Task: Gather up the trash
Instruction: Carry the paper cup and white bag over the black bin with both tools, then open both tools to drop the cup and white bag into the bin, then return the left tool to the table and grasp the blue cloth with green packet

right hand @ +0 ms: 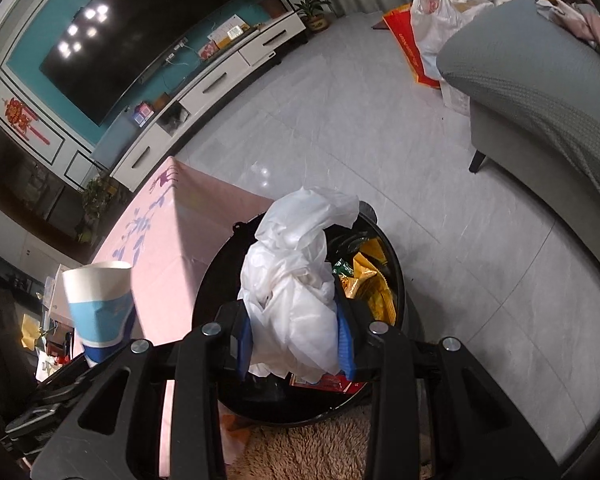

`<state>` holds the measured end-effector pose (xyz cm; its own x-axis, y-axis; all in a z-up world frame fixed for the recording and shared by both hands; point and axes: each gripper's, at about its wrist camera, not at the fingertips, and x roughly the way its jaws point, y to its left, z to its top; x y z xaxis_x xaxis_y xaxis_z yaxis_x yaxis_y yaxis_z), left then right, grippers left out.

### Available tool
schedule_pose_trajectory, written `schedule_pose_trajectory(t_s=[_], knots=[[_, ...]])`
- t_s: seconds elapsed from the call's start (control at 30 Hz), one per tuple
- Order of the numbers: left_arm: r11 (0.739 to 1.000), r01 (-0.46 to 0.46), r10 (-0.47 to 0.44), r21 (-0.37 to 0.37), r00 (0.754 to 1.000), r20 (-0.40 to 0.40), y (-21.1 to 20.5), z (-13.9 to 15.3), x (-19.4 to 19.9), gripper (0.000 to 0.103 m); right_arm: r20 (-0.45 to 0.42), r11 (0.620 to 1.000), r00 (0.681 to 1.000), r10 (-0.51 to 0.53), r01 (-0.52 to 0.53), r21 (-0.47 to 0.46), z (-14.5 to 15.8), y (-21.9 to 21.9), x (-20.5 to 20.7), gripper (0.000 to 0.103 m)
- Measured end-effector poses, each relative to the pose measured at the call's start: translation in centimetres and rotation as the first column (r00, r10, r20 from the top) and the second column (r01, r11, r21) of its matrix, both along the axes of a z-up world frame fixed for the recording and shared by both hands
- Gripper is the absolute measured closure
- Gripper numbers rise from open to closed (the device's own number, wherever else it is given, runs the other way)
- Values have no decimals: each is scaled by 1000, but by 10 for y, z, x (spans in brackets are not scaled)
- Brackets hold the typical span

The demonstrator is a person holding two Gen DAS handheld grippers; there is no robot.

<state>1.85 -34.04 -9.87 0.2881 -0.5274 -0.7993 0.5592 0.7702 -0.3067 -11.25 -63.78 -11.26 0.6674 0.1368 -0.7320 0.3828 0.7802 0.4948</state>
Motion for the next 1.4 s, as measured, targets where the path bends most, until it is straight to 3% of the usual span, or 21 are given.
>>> schedule_pose_trajectory(t_s=[0.1, 0.33, 0.57, 0.83, 1.17, 1.4], knots=[[1000, 14, -14, 17, 1000, -3, -9, -7, 2, 18, 1, 1000, 1000, 11, -11, 7, -1, 1, 2, 61], [999, 31, -31, 12, 1000, -3, -13, -8, 4, 4, 49, 1000, 999, 21, -22, 11, 8, 5, -3, 28], [1000, 7, -7, -13, 1000, 9, 11, 8, 2, 3, 77, 998, 996, 53, -50, -38, 27, 18, -5, 20], [992, -122, 123, -13, 988, 93, 75, 31, 0, 3, 112, 991, 988, 110, -100, -89, 47, 47, 0, 13], [947, -320, 318, -14, 935, 155, 171, 49, 3, 3, 128, 975, 971, 203, -188, -121, 59, 99, 25, 4], [877, -480, 480, -33, 867, 137, 246, 45, 14, 3, 118, 950, 952, 283, -261, -169, 59, 138, 44, 3]])
